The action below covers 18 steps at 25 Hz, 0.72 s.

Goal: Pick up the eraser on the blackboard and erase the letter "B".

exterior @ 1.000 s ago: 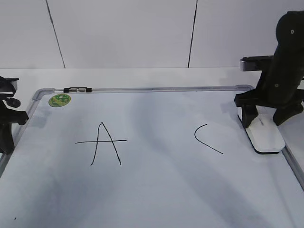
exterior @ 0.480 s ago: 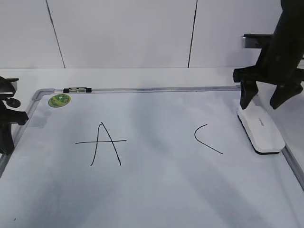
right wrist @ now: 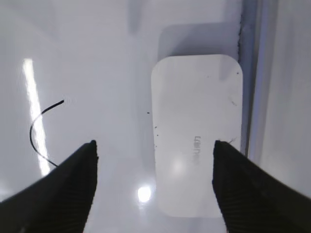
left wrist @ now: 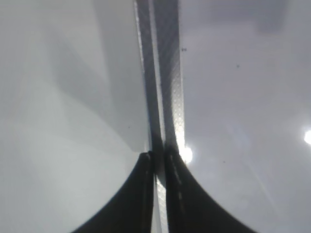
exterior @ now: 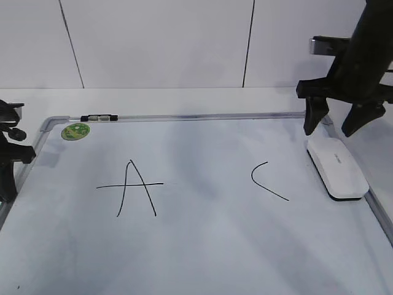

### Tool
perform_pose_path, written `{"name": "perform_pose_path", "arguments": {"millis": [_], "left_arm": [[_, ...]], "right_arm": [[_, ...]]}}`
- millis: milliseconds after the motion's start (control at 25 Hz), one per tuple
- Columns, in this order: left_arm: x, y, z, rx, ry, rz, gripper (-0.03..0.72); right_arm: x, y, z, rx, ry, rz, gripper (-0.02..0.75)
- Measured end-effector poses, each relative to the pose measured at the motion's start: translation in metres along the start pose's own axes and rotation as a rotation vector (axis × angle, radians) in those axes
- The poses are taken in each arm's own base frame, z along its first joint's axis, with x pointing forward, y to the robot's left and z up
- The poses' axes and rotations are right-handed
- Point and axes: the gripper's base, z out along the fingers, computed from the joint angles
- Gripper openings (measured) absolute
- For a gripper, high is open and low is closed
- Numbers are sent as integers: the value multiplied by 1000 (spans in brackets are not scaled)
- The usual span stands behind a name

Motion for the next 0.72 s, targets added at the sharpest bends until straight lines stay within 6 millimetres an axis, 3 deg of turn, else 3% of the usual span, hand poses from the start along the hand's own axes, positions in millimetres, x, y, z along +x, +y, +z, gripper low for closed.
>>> {"name": "perform_pose_path", "arguments": {"millis": [200, 440, 720], "left_arm": [[1, 0, 0, 1, 8, 0, 19], [1, 0, 0, 0, 14, 1, 36], [1, 1, 0, -11, 13, 9, 179]], "right_arm": [[0, 1, -1, -9, -2, -2, 586], [8, 3, -36, -24, -84, -10, 585], [23, 5, -77, -47, -174, -15, 573]]}}
